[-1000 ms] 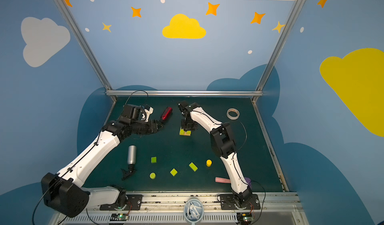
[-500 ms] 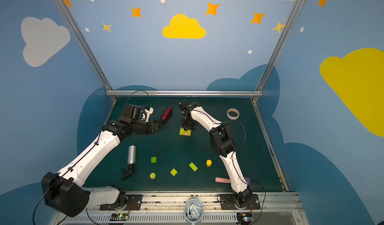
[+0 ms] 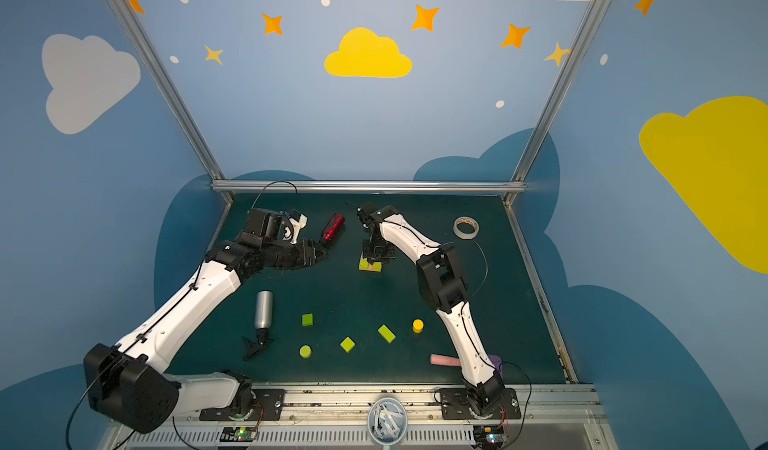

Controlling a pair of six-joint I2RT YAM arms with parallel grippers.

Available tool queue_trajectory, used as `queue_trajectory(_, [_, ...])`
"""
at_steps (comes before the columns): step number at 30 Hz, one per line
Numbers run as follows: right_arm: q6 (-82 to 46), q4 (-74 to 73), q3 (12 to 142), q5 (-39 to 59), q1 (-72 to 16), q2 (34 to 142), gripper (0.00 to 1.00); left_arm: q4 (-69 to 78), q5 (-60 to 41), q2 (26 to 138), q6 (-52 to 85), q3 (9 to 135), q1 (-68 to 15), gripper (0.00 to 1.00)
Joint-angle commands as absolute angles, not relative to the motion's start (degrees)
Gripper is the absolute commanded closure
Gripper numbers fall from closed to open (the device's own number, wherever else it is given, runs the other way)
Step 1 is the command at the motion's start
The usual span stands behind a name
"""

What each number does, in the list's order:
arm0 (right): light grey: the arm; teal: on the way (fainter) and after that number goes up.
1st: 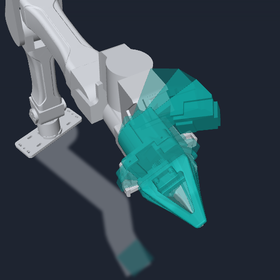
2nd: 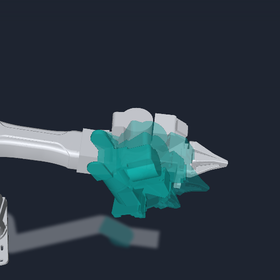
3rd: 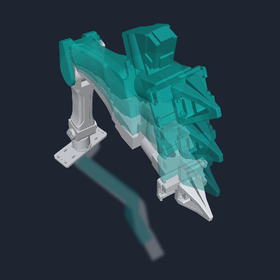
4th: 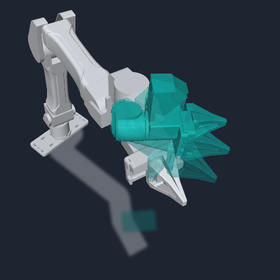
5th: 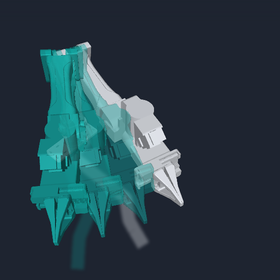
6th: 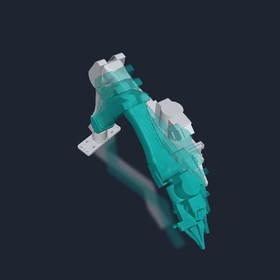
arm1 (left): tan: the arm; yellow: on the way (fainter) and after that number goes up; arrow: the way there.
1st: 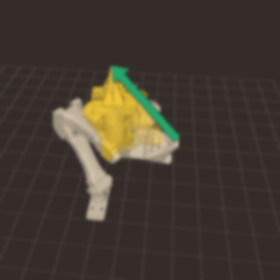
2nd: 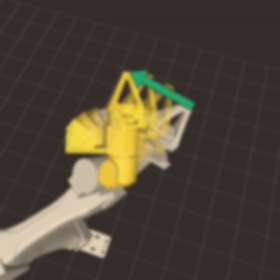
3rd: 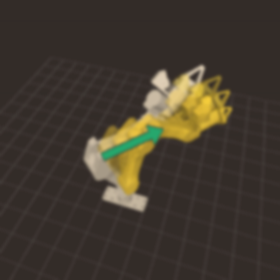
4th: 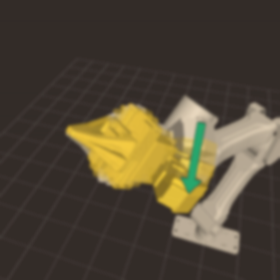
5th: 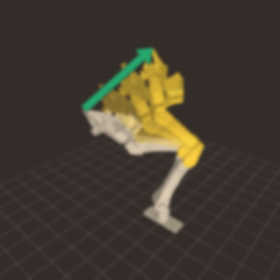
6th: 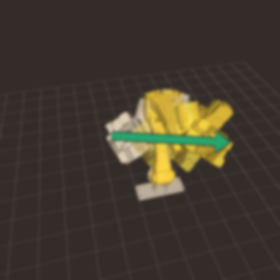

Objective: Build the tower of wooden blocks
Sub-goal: 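Lower the block against the wooden stack and open the right gripper, then raise both grippers slightly above the two lime-green blocks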

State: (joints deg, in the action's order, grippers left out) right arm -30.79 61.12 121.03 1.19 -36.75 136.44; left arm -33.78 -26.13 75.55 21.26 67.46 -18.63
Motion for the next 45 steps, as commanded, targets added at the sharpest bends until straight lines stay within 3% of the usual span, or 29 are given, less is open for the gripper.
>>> queue_trajectory(1, [-31.33, 62.45, 122.78, 1.32, -36.39, 137.29, 0.7, -34.81, -26.52, 76.42, 20.17, 67.94, -18.5, 0.44])
queue_trajectory(11, [-31.6, 62.36, 123.02, 1.58, -36.12, 137.64, 0.67, -34.79, -26.5, 76.07, 20.27, 67.77, -18.53, 0.44])
queue_trajectory(26, [-31.79, 62.49, 122.94, 2.29, -36.12, 136.74, 0.54, -34.46, -26.39, 76.37, 20.39, 67.59, -18.52, 0.44])
queue_trajectory(36, [-31.28, 61.39, 119.93, 1.5, -35.71, 130.41, 0.4, -33.74, -27.35, 77.54, 21.22, 68.27, -18.57, 0.44])
queue_trajectory(45, [-30.25, 57.84, 112.28, 2.48, -33.87, 122.79, 0.42, -34.36, -28.29, 84.25, 20.22, 73.18, -18.58, 0.47])
